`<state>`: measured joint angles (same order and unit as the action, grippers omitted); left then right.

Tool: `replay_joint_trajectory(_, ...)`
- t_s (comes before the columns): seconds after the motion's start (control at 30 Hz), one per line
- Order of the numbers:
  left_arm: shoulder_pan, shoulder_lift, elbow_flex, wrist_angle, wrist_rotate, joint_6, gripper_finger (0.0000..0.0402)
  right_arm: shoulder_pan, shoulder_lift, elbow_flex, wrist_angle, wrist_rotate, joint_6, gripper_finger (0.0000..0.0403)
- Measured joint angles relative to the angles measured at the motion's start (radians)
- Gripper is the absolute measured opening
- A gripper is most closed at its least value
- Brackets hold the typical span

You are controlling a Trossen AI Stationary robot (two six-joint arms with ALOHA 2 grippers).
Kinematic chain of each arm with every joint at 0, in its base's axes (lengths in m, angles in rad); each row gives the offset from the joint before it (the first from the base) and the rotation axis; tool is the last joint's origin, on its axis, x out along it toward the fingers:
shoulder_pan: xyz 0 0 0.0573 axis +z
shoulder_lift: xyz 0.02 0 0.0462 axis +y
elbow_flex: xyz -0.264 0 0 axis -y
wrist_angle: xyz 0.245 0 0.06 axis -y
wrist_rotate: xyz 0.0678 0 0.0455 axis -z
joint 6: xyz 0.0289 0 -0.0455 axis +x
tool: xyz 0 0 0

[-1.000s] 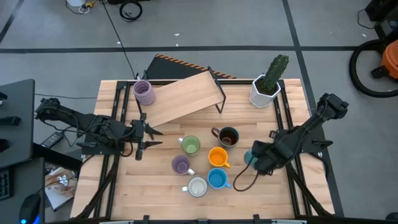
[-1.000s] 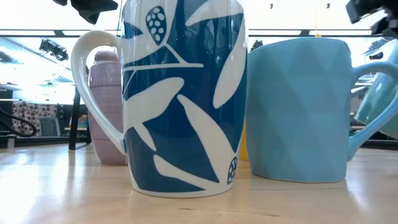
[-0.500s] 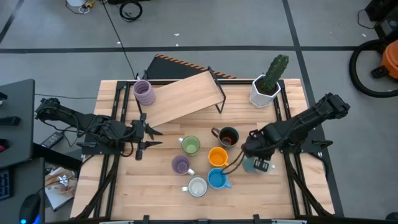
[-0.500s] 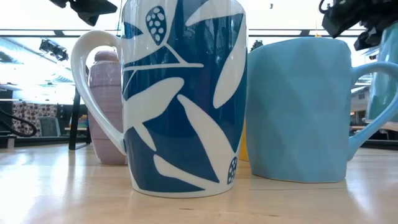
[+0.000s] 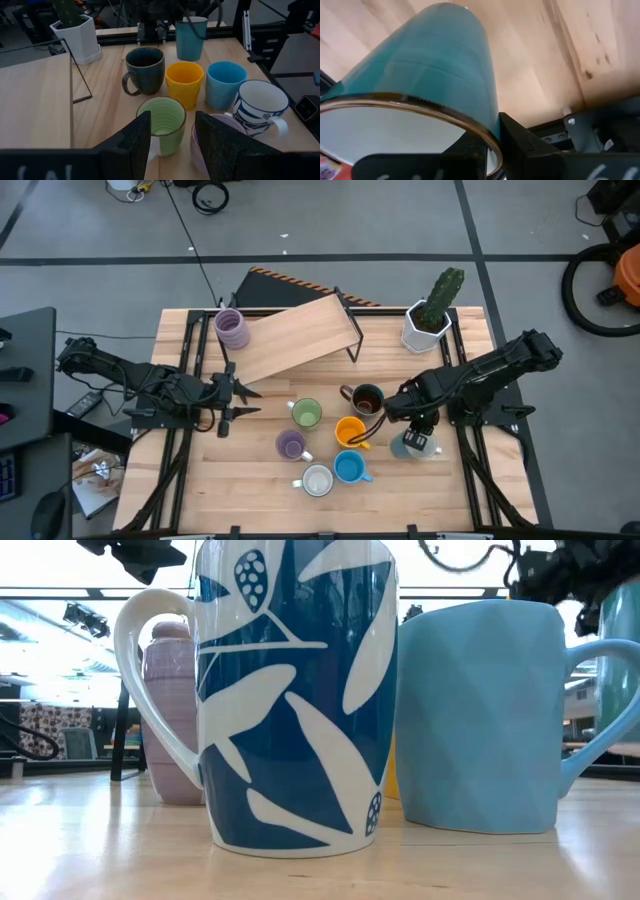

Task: Place coffee mugs
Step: Adjust the blue-green mug on the table

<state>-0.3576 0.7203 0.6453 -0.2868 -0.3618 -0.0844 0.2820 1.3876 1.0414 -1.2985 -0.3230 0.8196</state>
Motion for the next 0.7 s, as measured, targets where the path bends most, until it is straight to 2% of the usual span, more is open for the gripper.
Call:
replay_joint_trajectory(0.23,0.0,0.0,0.0,0.001,0.0,-0.001,0.016,-0.043,0.001,-0.021,0.016,0.045,-0.014,0.0035)
replay_joint_trajectory(0.5,0.0,0.01,0.0,0.007,0.0,-0.009,0.016,-0.089,0.052,-0.069,0.045,0.002,-0.095,0.0036)
replay_joint_trajectory(0.7,0.0,0.085,0.005,0.015,0.019,-0.009,0.016,-0.119,0.062,-0.067,0.071,0.043,-0.136,0.0062)
